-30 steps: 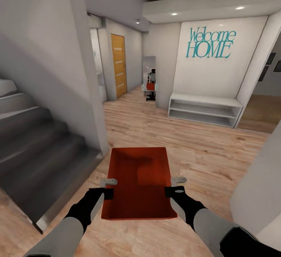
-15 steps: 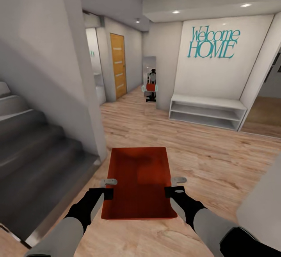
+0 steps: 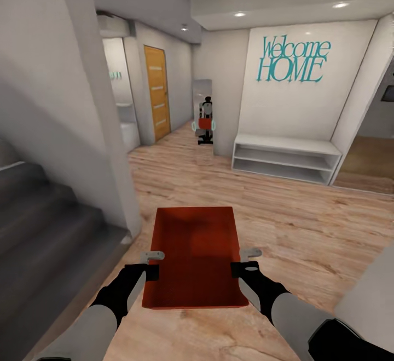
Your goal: Move the two storage containers from the living room to the garage. In the garage, place one container on the floor and stack the other container on top of it (either order is fine).
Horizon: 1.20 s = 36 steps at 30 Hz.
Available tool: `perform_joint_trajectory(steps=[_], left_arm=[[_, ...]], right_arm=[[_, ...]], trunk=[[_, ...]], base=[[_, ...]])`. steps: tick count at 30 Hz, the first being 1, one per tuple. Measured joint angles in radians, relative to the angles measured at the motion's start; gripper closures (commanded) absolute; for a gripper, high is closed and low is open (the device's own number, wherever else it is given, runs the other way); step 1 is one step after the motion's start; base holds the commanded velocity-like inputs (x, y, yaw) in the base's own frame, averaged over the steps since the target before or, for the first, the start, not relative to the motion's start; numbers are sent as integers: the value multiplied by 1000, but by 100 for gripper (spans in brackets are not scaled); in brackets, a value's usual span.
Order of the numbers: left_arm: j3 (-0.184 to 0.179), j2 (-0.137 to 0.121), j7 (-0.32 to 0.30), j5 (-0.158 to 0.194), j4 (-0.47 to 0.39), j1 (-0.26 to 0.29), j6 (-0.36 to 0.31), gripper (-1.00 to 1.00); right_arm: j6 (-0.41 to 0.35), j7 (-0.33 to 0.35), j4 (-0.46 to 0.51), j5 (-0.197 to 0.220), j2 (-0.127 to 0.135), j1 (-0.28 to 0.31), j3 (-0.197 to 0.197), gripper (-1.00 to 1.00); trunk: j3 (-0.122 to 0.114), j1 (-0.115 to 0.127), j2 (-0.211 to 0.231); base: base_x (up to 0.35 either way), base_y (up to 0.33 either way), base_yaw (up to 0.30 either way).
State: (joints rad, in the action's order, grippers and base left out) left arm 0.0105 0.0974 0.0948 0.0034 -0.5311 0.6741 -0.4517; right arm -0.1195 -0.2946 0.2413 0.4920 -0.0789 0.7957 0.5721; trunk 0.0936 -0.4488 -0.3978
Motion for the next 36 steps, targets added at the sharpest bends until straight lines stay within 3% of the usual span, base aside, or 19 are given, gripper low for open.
perform_joint_trajectory(steps=[36], left_arm=[[0, 0, 0, 0, 0, 0, 0, 100]], right_arm=[[0, 1, 0, 3, 1, 0, 2, 100]], trunk=[[0, 0, 0]], base=[[322, 0, -26]])
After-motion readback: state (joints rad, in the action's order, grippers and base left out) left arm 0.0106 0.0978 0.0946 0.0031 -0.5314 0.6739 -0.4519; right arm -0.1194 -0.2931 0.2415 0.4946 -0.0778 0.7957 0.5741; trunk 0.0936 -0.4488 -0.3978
